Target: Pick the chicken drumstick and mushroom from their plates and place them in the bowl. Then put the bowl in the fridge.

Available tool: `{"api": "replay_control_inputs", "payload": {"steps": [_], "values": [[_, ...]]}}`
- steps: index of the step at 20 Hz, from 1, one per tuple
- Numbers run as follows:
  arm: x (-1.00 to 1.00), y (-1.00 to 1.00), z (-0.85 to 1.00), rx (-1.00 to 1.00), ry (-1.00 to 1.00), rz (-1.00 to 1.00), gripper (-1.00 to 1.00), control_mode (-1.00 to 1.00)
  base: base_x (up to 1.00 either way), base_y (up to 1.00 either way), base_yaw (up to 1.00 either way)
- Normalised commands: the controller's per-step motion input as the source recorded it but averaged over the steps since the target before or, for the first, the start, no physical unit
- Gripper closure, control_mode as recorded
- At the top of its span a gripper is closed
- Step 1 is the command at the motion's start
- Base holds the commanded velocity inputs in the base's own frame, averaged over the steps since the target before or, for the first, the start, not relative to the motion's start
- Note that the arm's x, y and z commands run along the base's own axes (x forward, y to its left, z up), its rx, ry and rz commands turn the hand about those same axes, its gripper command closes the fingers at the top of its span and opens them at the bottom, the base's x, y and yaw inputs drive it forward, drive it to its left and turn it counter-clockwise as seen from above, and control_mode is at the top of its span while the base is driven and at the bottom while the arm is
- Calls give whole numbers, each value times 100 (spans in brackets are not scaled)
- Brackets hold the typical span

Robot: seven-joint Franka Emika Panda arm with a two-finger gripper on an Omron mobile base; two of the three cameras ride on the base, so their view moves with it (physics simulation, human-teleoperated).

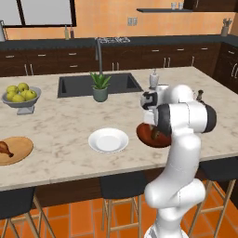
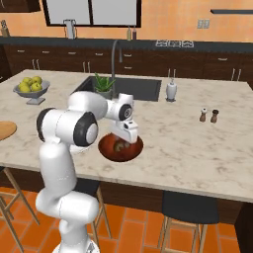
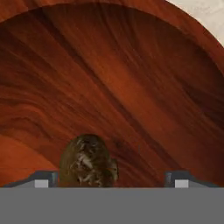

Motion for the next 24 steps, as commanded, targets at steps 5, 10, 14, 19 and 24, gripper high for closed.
{"api": "replay_control_inputs", "payload": {"steps": [5, 10, 14, 19, 24], "values": [[-98, 50, 81, 0, -18, 2, -100, -100, 0, 0, 0], [-82, 95, 52, 0, -4, 13, -100, -100, 0, 0, 0], [-80, 40, 52, -9, 3, 28, -100, -100, 0, 0, 0], [-97, 0, 33, -12, 2, 40, -100, -100, 0, 0, 0], [-88, 6, 38, 4, -10, 11, -100, -100, 0, 0, 0]]}}
